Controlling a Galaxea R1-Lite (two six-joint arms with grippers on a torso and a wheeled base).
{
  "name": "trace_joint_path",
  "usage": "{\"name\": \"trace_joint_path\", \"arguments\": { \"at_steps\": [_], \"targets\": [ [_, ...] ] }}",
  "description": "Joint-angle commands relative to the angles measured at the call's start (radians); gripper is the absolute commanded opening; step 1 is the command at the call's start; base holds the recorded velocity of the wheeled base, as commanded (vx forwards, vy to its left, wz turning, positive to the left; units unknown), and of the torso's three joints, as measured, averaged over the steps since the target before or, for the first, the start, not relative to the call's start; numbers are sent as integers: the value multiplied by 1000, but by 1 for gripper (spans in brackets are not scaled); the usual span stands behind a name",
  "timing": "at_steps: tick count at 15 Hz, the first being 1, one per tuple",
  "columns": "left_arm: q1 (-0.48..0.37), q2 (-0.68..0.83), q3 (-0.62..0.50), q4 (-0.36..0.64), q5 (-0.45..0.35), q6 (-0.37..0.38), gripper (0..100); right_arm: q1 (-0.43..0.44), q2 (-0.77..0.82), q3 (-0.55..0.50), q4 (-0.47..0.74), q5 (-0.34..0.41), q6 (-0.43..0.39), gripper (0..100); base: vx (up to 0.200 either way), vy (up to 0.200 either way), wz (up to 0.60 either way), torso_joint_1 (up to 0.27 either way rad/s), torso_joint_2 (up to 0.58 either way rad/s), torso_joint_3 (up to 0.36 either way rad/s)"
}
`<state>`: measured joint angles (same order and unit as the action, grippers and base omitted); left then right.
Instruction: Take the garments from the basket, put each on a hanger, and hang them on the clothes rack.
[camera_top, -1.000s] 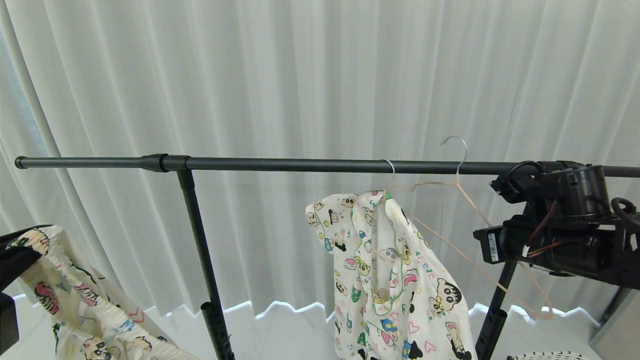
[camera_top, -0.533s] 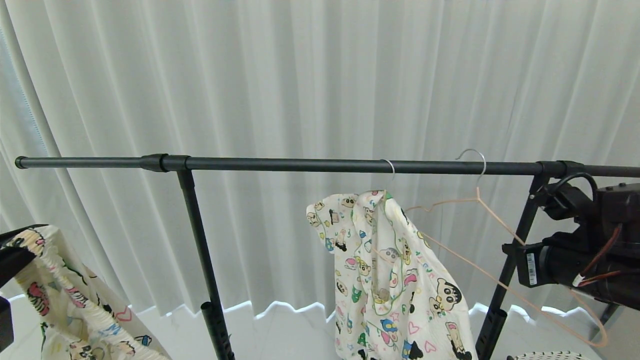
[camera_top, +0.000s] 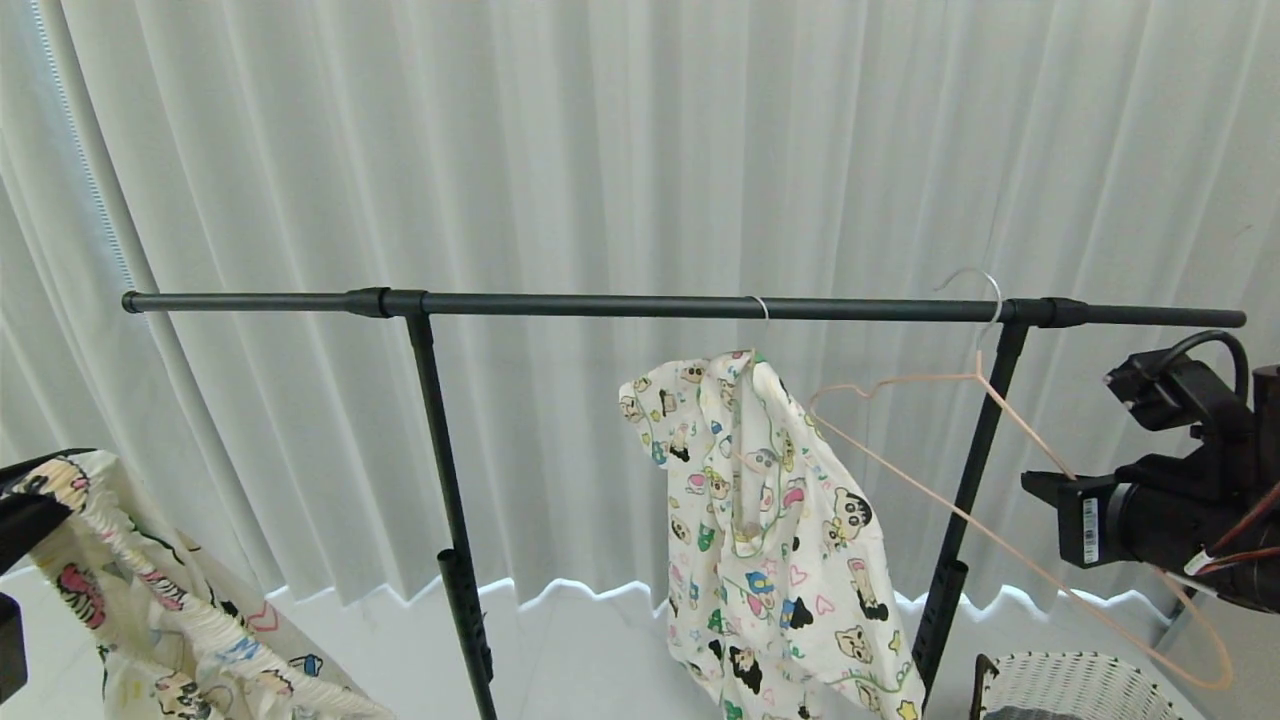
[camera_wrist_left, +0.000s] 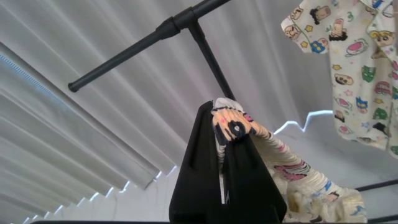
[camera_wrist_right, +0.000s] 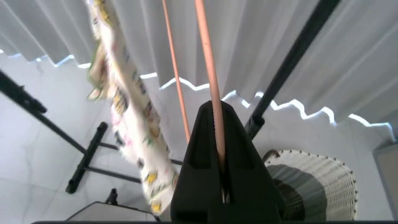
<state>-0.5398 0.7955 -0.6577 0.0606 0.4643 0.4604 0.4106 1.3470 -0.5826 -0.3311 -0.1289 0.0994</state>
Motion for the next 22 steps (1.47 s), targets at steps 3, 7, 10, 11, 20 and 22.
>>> {"name": "trace_joint_path", "arguments": {
  "at_steps": [3,7,10,11,20,22],
  "targets": [
    [0,2,4,-1,-1,0,0,4,-54,4,-6,9,2,0,-200,0,0,2,2,2],
    [-2,27,4,1,-3,-2,0,151,-164,89,-203,161,2,0,-200,0,0,4,0,2],
    [-2,36,6,1,-4,-3,0,358,-238,190,-201,172,6,0,-200,0,0,1,1,6],
    [-2,36,15,1,-4,-3,0,428,-252,217,-200,170,8,0,-200,0,0,7,7,-2],
    [-35,175,43,-1,-18,-364,0,807,-170,201,-204,160,57,0,-44,0,0,1,1,2],
    [-46,198,39,-1,-18,-404,0,807,-134,176,-212,150,60,0,0,0,0,0,0,0]
  ]
}}
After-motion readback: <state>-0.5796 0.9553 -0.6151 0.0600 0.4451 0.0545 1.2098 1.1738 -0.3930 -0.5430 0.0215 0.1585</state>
